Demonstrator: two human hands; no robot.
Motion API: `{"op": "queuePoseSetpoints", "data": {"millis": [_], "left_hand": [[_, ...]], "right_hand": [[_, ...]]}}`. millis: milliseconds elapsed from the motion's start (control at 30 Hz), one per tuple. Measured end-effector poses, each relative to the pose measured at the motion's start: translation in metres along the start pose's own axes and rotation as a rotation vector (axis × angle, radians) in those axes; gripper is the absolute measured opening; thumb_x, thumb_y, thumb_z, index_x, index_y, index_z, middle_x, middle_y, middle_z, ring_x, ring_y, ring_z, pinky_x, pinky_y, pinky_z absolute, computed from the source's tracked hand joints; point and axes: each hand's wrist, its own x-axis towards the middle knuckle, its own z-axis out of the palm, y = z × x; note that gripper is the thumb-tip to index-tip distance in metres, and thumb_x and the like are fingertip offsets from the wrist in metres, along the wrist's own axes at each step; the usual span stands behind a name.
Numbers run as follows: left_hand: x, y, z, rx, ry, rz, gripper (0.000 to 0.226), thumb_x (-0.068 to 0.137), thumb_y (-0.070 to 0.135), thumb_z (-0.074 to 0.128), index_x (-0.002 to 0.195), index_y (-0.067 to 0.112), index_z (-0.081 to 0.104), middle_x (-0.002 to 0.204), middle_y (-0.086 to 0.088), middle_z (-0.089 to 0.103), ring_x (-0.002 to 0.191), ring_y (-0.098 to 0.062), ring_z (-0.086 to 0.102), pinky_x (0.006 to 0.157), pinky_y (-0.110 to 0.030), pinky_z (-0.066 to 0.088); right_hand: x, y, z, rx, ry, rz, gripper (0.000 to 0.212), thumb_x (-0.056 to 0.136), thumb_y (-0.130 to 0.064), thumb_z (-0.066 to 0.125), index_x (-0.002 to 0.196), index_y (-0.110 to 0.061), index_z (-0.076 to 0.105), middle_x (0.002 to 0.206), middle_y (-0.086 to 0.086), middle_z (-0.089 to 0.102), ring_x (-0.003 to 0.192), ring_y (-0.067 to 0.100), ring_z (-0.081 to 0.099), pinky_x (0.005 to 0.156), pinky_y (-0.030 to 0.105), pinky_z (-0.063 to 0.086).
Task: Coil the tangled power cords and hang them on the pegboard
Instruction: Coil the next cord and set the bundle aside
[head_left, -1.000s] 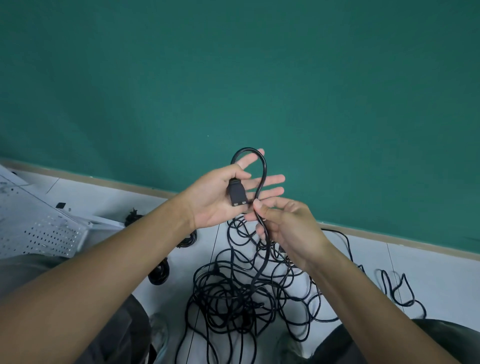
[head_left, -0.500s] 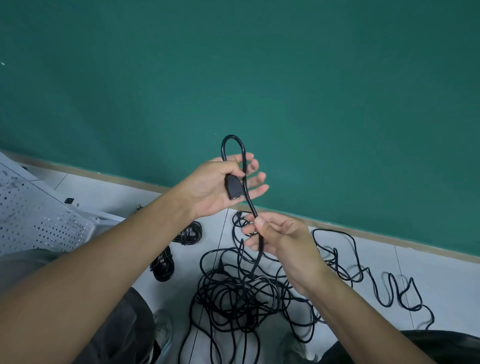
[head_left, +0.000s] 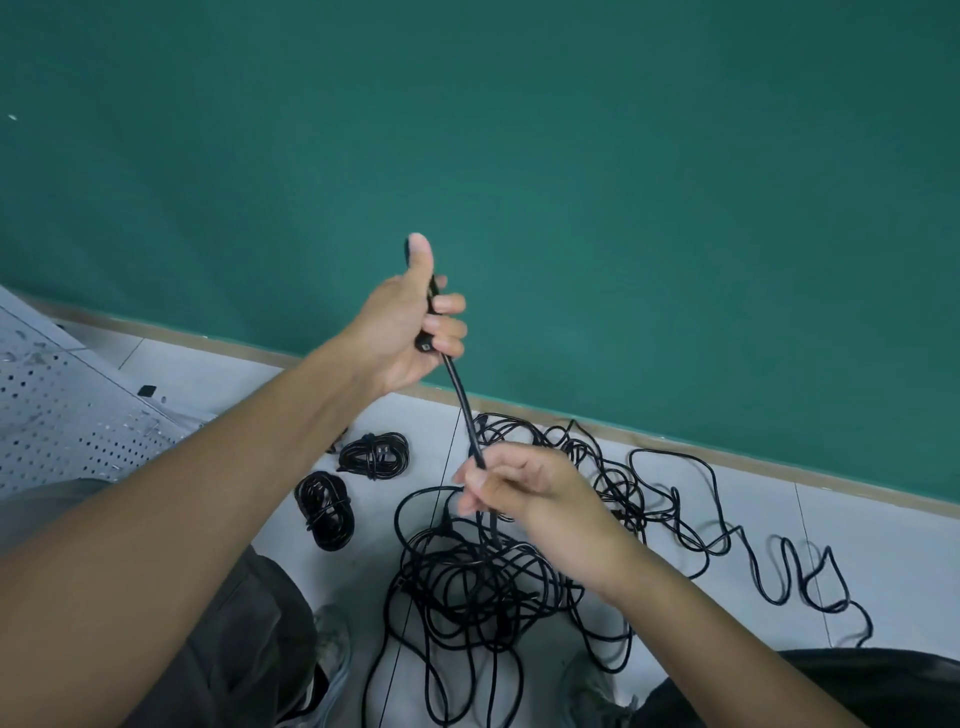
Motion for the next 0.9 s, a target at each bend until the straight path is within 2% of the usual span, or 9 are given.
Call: {"op": "queuePoseSetpoints", "data": {"millis": [67,233,333,467,600,667,767,833,900], "left_hand": [[0.002,0.006,-0.003,0.043,0.067,0.005,0.055,0.096,0.075,0.031,0.099,0.020,0.035,0.059,0.007,0.031,0.040,-0.005,0.021,0.036,-0.018,0.025],[0.002,-0.002,-0.007,0.332,0.100,0.045,0.058,0.098,0.074,0.023,0.102,0.018,0.039,0.065,0.004,0.032,0.043,-0.009,0.022,0.041,-0.021,0.025],[0.002,-0.020,-0.005,0.580,-0.009,0.048,0.056,0.100,0.071,0.021,0.104,0.019,0.041,0.067,0.004,0.034,0.046,-0.011,0.026,0.045,-0.024,0.030],[-0.007,-0.043,0.004,0.806,-0.197,0.046,0.060,0.105,0.063,0.016,0.113,0.014,0.049,0.069,0.001,0.042,0.044,-0.009,0.039,0.047,-0.023,0.036],[-0.022,-0.057,0.012,0.758,-0.365,0.007,0.065,0.097,0.069,0.018,0.110,0.014,0.049,0.064,0.002,0.048,0.047,-0.011,0.035,0.047,-0.024,0.032],[-0.025,-0.060,0.011,0.752,-0.461,-0.008,0.060,0.092,0.071,0.032,0.108,0.016,0.050,0.065,0.003,0.048,0.049,-0.010,0.031,0.047,-0.024,0.029],[-0.024,-0.060,0.007,0.729,-0.569,-0.037,0.032,0.095,0.045,0.066,0.102,0.019,0.048,0.068,0.003,0.045,0.052,-0.010,0.028,0.045,-0.022,0.026],[-0.023,-0.056,0.006,0.653,-0.578,-0.038,0.023,0.095,0.034,0.065,0.099,0.017,0.050,0.067,0.003,0.043,0.053,-0.010,0.028,0.045,-0.021,0.027],[-0.021,-0.048,0.006,0.531,-0.554,-0.012,0.021,0.097,0.031,0.057,0.091,0.015,0.047,0.065,0.002,0.046,0.050,-0.010,0.031,0.045,-0.021,0.029]], "right_hand": [[-0.003,0.004,0.000,-0.047,-0.009,-0.011,0.013,0.102,-0.011,0.061,0.107,-0.009,0.073,0.093,0.012,0.076,0.087,0.021,0.074,0.091,0.026,0.057],[-0.008,-0.009,-0.015,-0.086,0.173,-0.106,0.021,0.100,-0.004,0.062,0.111,-0.015,0.076,0.086,-0.002,0.077,0.063,0.009,0.061,0.073,0.017,0.051],[-0.005,-0.020,-0.026,-0.025,0.299,-0.164,0.017,0.098,-0.002,0.062,0.104,-0.010,0.076,0.085,-0.001,0.078,0.058,0.010,0.056,0.063,0.018,0.050],[0.000,-0.031,-0.037,0.047,0.448,-0.169,0.002,0.091,-0.003,0.073,0.089,-0.004,0.073,0.066,0.008,0.070,0.053,0.014,0.058,0.057,0.022,0.051],[0.006,-0.033,-0.045,-0.060,0.591,-0.139,0.013,0.087,-0.014,0.081,0.082,-0.007,0.070,0.066,0.011,0.071,0.051,0.013,0.064,0.057,0.019,0.052],[0.007,-0.034,-0.045,-0.120,0.622,-0.120,0.018,0.087,-0.017,0.082,0.082,-0.007,0.068,0.067,0.009,0.072,0.052,0.013,0.067,0.058,0.020,0.054],[0.006,-0.034,-0.044,-0.140,0.641,-0.110,0.018,0.088,-0.018,0.079,0.084,-0.006,0.067,0.070,0.007,0.073,0.058,0.015,0.071,0.059,0.022,0.057],[0.006,-0.031,-0.045,-0.149,0.641,-0.112,0.018,0.093,-0.024,0.074,0.086,-0.009,0.067,0.074,0.003,0.074,0.066,0.016,0.072,0.068,0.024,0.058],[0.006,-0.027,-0.048,-0.106,0.573,-0.088,0.020,0.099,-0.028,0.066,0.090,-0.010,0.068,0.081,0.000,0.076,0.077,0.016,0.070,0.074,0.016,0.052]]}}
